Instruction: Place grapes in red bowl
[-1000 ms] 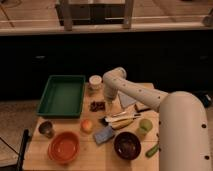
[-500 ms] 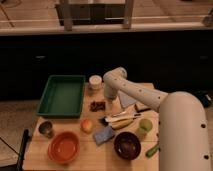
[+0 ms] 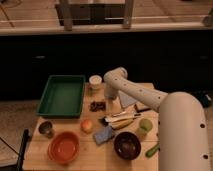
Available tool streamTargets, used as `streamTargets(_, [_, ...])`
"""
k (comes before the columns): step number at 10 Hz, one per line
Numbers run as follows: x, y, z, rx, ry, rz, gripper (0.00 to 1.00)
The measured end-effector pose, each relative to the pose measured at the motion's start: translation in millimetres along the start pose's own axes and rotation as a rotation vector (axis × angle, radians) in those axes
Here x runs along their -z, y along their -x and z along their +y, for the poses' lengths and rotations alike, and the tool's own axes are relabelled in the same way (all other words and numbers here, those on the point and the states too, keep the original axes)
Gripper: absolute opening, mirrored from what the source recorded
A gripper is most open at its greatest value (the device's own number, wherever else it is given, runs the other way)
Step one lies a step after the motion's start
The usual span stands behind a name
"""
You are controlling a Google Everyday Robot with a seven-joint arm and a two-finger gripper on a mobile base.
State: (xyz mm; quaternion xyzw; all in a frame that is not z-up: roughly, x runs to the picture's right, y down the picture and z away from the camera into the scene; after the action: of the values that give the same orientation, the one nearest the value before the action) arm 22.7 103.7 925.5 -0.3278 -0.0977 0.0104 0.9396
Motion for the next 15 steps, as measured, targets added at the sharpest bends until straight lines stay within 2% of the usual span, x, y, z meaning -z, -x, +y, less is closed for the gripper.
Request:
streamTargets(1, [-0.3,-0.8,0.0,0.001,-0.001,0.0,0.77])
streamTargets(3, [-0.4,-0.8,-0.6,0.002,-0.003,-0.003,0.55])
streamTargets(4, [-0.7,-1.3,-0.5,0.002,-0.002,-0.003,0.49])
streamTargets(6, [-0.4,-1.3,-0.8,0.004,-0.003,-0.006,0.5])
streamTargets(8, [-1.3,-2.7,-1.7,0.005,-0.004,-0.01,0.71])
streamTargets(9, [0.6,-3.1,-2.1,0.009,-0.008,-0.005,0.74])
streamTargets(10, [9.1,-1.9,-3.7,0.015,-0.017,0.001,0.73])
streamTargets(11, [14.5,-1.4,-4.3,0.016,-0.019,0.003,0.68])
streamTargets(13, [16.4,-2.8,-4.0,0.016,-0.016,0.001,0.52])
streamTargets(14, [8.8,-3.7,-3.1,0.015,-0.012,-0.005,0.5])
streamTargets(15, [3.0,-5.4,-3.2,0.014,-0.011,-0.009,0.53])
